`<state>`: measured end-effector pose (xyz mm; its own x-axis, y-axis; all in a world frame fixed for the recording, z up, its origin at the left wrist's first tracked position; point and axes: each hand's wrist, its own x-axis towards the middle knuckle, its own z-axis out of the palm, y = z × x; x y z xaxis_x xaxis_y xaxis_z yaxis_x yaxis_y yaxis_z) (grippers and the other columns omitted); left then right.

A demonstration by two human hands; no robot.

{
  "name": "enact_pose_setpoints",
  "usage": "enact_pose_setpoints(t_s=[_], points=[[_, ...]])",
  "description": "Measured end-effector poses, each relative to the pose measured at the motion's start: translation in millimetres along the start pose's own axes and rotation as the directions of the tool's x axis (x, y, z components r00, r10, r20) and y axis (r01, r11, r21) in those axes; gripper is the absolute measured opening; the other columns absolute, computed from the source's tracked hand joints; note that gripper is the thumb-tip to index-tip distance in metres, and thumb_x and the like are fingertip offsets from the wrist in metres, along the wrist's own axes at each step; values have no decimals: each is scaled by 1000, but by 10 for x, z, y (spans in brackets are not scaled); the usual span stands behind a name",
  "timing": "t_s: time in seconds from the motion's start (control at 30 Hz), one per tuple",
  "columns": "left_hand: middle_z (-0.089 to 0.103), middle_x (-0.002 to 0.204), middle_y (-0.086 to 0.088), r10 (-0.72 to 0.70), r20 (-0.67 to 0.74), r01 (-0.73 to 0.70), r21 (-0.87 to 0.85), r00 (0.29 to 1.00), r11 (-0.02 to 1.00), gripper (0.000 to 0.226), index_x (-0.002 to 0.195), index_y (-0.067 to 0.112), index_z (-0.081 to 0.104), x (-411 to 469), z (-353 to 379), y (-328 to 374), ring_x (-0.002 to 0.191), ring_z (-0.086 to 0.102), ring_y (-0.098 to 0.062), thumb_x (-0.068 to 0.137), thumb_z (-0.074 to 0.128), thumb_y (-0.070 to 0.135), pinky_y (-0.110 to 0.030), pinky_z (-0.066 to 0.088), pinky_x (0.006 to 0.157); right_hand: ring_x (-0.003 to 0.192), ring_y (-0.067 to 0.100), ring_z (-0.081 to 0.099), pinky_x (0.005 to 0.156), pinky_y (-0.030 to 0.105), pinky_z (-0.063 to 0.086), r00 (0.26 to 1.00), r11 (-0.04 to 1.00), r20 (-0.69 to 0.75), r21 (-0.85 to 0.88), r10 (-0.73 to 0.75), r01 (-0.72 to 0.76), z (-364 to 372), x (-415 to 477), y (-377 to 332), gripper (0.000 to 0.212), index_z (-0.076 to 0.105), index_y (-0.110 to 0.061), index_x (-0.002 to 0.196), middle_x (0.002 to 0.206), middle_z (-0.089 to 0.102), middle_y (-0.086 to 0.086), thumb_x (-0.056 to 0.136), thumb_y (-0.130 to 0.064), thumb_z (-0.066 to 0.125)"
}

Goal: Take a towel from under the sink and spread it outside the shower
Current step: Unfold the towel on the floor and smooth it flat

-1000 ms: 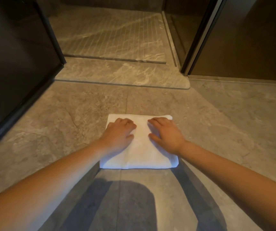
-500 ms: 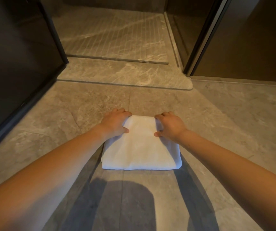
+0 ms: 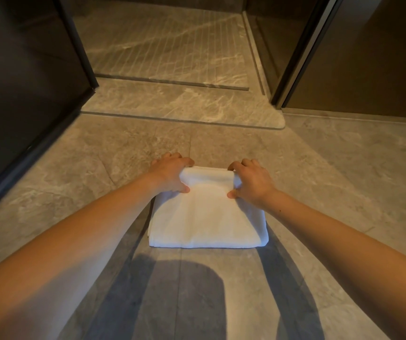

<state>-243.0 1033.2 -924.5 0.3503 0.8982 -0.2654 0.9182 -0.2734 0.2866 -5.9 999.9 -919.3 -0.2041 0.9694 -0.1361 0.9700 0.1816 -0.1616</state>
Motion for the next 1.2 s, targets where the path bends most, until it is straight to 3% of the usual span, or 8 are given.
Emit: enact_pose_setpoints(t_s=[0.27, 0.4, 0.57, 0.77, 0.93, 1.1, 1.2], points=[[55, 133, 3, -17, -17, 15, -64, 1000, 998, 78, 142, 32, 37, 5, 50, -60, 120, 34, -31, 76, 76, 43, -47, 37, 97, 131, 30, 37, 102, 41, 38, 992, 990, 115, 123, 58, -72, -15, 51, 86, 90, 37, -21, 147, 141, 46, 9, 72, -44, 81], [53, 125, 4, 17, -106, -24, -67, 994, 997, 83, 141, 34, 39, -12, 58, -66, 113, 33, -27, 70, 80, 42, -44, 37, 91, 125, 30, 42, 96, 40, 41, 992, 986, 116, 154, 44, -62, -17, 73, 84, 89, 38, -25, 145, 133, 52, 9, 70, -40, 83], [37, 103, 6, 61, -178, -74, -67, 982, 995, 84, 139, 28, 43, -16, 97, -110, 99, 23, -16, 66, 82, 43, -33, 28, 81, 120, 29, 42, 92, 39, 41, 999, 979, 40, 203, 18, -26, 25, 37, 104, 89, 38, -28, 143, 122, 50, 8, 68, -35, 85], [40, 102, 2, 103, -149, -131, -195, 984, 972, 60, 120, 29, 56, 2, 135, -188, 104, 31, -18, 67, 84, 35, -28, 25, 79, 118, 27, 39, 89, 36, 37, 1000, 981, 23, 192, 3, -8, 42, 60, 116, 84, 44, -24, 139, 119, 48, 7, 67, -37, 85], [53, 105, 9, 100, -132, -134, -283, 986, 950, 47, 108, 36, 53, -1, 164, -221, 106, 35, -19, 70, 81, 32, -32, 28, 76, 114, 26, 40, 88, 36, 38, 1000, 985, 24, 174, 8, -12, 64, 70, 134, 70, 55, -17, 126, 115, 49, 7, 68, -40, 85], [56, 109, 6, 94, -154, -145, -365, 984, 920, 48, 113, 29, 58, -27, 179, -254, 110, 39, -21, 72, 81, 26, -33, 32, 77, 113, 27, 39, 84, 34, 36, 1000, 983, 0, 182, 26, -26, 84, 73, 123, 68, 55, -16, 125, 114, 49, 7, 67, -39, 85], [55, 110, 8, 69, -162, -127, -381, 984, 916, 50, 115, 31, 57, -48, 184, -240, 113, 39, -21, 72, 81, 27, -40, 38, 87, 114, 27, 39, 86, 35, 37, 999, 981, -13, 192, 39, -36, 88, 58, 116, 68, 55, -16, 125, 115, 49, 7, 68, -38, 85]])
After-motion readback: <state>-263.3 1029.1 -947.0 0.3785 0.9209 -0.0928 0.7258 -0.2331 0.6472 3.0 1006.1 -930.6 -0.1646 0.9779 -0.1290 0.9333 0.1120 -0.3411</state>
